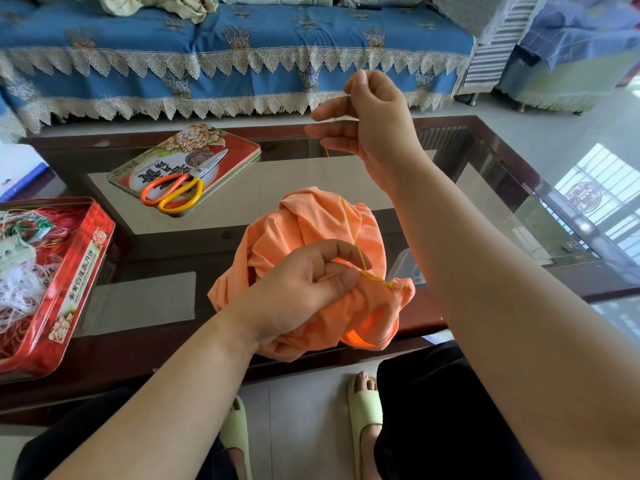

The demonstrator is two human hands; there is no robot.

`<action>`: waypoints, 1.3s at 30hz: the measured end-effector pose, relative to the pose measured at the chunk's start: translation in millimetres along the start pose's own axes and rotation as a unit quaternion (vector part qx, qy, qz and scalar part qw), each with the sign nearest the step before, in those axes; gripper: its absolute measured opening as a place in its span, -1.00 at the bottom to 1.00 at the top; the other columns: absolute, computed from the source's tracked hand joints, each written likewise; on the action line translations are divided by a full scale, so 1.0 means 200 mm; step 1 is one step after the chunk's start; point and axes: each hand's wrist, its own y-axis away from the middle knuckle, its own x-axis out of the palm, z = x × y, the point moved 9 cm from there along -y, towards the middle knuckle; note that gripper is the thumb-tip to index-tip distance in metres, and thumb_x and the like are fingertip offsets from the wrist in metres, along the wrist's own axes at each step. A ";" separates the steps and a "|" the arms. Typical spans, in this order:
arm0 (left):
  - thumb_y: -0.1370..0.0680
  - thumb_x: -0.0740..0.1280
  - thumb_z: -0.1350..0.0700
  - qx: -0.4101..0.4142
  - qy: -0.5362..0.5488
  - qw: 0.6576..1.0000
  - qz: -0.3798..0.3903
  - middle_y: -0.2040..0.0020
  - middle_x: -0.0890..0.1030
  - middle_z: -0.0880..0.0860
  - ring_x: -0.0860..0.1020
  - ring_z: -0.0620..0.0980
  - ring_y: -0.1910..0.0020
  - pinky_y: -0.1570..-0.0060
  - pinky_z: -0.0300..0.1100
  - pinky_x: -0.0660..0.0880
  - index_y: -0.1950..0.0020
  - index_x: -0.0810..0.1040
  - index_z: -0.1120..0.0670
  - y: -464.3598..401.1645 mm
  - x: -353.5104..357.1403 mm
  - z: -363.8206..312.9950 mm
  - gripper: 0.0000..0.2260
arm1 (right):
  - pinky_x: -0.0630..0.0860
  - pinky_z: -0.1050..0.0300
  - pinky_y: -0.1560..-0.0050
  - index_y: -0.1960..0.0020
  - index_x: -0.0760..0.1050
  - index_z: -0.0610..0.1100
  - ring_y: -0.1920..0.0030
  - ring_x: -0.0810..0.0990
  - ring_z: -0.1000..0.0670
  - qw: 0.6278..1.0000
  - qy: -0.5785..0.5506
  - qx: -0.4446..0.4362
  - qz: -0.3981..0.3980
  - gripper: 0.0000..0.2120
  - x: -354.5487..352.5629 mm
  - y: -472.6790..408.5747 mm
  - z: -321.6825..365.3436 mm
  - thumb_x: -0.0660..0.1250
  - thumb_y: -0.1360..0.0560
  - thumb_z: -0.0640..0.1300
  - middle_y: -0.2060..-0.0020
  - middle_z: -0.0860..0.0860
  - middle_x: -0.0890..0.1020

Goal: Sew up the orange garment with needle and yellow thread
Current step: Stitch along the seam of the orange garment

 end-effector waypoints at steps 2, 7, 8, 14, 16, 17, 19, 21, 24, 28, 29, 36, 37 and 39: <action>-0.48 0.27 0.10 -0.010 -0.006 1.000 0.014 0.25 0.66 -0.03 0.62 -0.12 0.19 0.15 -0.35 0.53 -0.03 0.53 0.11 0.00 0.02 0.01 -0.83 | 0.56 0.17 0.38 0.07 0.26 -0.13 0.30 0.69 -0.12 1.000 -0.016 -0.009 -0.008 -0.78 -0.02 -0.01 0.01 -0.04 -0.70 -0.09 0.35 -0.06 0.65; -0.60 0.22 0.24 -0.027 -0.030 0.999 0.033 0.25 0.67 -0.08 0.63 -0.19 0.20 0.17 -0.39 0.49 0.00 0.55 0.10 0.00 0.04 0.03 -0.87 | 0.57 0.12 0.31 0.07 0.26 -0.13 0.24 0.70 -0.15 0.998 -0.050 -0.034 -0.012 -0.76 -0.04 -0.03 0.03 -0.07 -0.70 -0.09 0.33 -0.09 0.65; -0.60 0.22 0.24 -0.027 -0.031 0.999 0.034 0.24 0.68 -0.08 0.63 -0.20 0.19 0.16 -0.40 0.48 0.00 0.56 0.10 0.01 0.04 0.02 -0.87 | 0.57 0.12 0.31 0.08 0.26 -0.13 0.24 0.70 -0.15 0.998 -0.052 -0.037 -0.014 -0.75 -0.05 -0.03 0.03 -0.07 -0.70 -0.09 0.34 -0.09 0.65; -0.44 0.35 0.13 -0.028 -0.021 0.999 0.026 0.18 0.69 -0.10 0.63 -0.22 0.12 0.11 -0.40 0.49 0.05 0.60 0.08 0.00 0.04 0.02 -0.89 | 0.58 0.10 0.25 0.09 0.26 -0.13 0.20 0.70 -0.16 0.997 -0.058 -0.040 -0.017 -0.74 -0.07 -0.03 0.01 -0.07 -0.70 -0.10 0.33 -0.09 0.66; -0.41 0.37 0.10 -0.025 -0.018 0.999 0.014 0.21 0.68 -0.10 0.63 -0.24 0.15 0.13 -0.42 0.48 0.12 0.62 0.07 0.00 0.03 0.02 -0.90 | 0.60 0.09 0.22 0.09 0.26 -0.13 0.20 0.70 -0.15 0.997 -0.058 -0.036 -0.018 -0.75 -0.07 -0.02 0.00 -0.08 -0.70 -0.10 0.34 -0.08 0.66; -0.40 0.37 0.09 -0.022 -0.021 1.000 0.006 0.23 0.68 -0.10 0.62 -0.24 0.18 0.14 -0.43 0.47 0.17 0.63 0.05 -0.01 0.02 0.02 -0.93 | 0.60 0.09 0.22 0.09 0.26 -0.12 0.21 0.70 -0.14 0.998 -0.058 -0.035 -0.019 -0.75 -0.07 -0.02 -0.01 -0.08 -0.70 -0.10 0.34 -0.07 0.66; -0.40 0.39 0.07 -0.022 -0.027 0.999 -0.003 0.25 0.68 -0.07 0.62 -0.21 0.20 0.15 -0.40 0.49 0.27 0.65 -0.01 -0.01 0.01 0.02 -0.93 | 0.61 0.09 0.21 0.10 0.25 -0.12 0.21 0.70 -0.14 0.997 -0.059 -0.036 -0.025 -0.75 -0.08 -0.01 -0.03 -0.08 -0.70 -0.10 0.35 -0.08 0.65; -0.42 0.40 0.08 -0.027 -0.038 0.999 0.001 0.25 0.68 -0.03 0.62 -0.18 0.22 0.18 -0.39 0.50 0.28 0.65 0.00 -0.01 0.01 0.03 -0.92 | 0.60 0.09 0.21 0.10 0.25 -0.13 0.20 0.70 -0.15 0.996 -0.063 -0.045 -0.036 -0.75 -0.09 -0.01 -0.02 -0.08 -0.70 -0.11 0.33 -0.10 0.65; -0.50 0.37 0.20 -0.053 -0.035 0.998 0.019 0.33 0.65 -0.04 0.60 -0.22 0.38 0.38 -0.45 0.45 0.22 0.60 0.12 -0.01 0.02 0.05 -0.90 | 0.60 0.09 0.22 0.09 0.25 -0.14 0.18 0.70 -0.17 0.995 -0.068 -0.057 -0.056 -0.76 -0.13 -0.02 0.02 -0.07 -0.70 -0.12 0.30 -0.13 0.65; -0.44 0.43 0.05 -0.060 -0.092 0.993 0.041 0.25 0.66 -0.02 0.60 -0.16 0.23 0.16 -0.31 0.50 0.24 0.64 0.03 -0.01 0.01 0.08 -0.92 | 0.60 0.08 0.22 0.08 0.26 -0.15 0.17 0.70 -0.19 0.994 -0.057 -0.057 -0.070 -0.77 -0.16 -0.02 0.02 -0.05 -0.70 -0.12 0.27 -0.13 0.66; -0.40 0.44 -0.01 -0.064 -0.107 0.991 0.044 0.21 0.66 0.02 0.60 -0.10 0.19 0.11 -0.24 0.52 0.24 0.65 -0.01 -0.01 0.01 0.09 -0.91 | 0.60 0.08 0.21 0.09 0.26 -0.14 0.17 0.71 -0.19 0.994 -0.055 -0.054 -0.073 -0.77 -0.17 -0.02 0.01 -0.05 -0.70 -0.12 0.26 -0.13 0.67; -0.50 0.43 0.02 -0.081 -0.149 0.985 -0.010 0.33 0.59 -0.19 0.51 -0.29 0.31 0.16 -0.35 0.42 0.26 0.61 -0.04 -0.05 -0.02 0.15 -0.86 | 0.64 0.08 0.23 0.08 0.28 -0.14 0.19 0.71 -0.15 0.991 -0.129 0.006 -0.048 -0.76 -0.11 0.01 -0.06 -0.05 -0.70 -0.11 0.25 -0.16 0.69; -0.50 0.43 0.00 -0.079 -0.168 0.982 -0.031 0.30 0.60 -0.19 0.52 -0.27 0.24 0.09 -0.31 0.42 0.26 0.63 -0.06 -0.06 -0.04 0.15 -0.86 | 0.63 0.10 0.26 0.08 0.28 -0.14 0.22 0.71 -0.13 0.989 -0.140 0.020 -0.040 -0.76 -0.09 0.02 -0.08 -0.05 -0.70 -0.11 0.29 -0.16 0.69; -0.50 0.41 -0.03 -0.070 -0.171 0.980 -0.074 0.25 0.61 -0.16 0.52 -0.22 0.17 0.03 -0.28 0.42 0.23 0.64 -0.05 -0.08 -0.10 0.15 -0.87 | 0.62 0.15 0.33 0.08 0.28 -0.14 0.29 0.70 -0.09 0.986 -0.158 0.055 -0.023 -0.77 -0.03 0.05 -0.11 -0.04 -0.70 -0.13 0.35 -0.13 0.67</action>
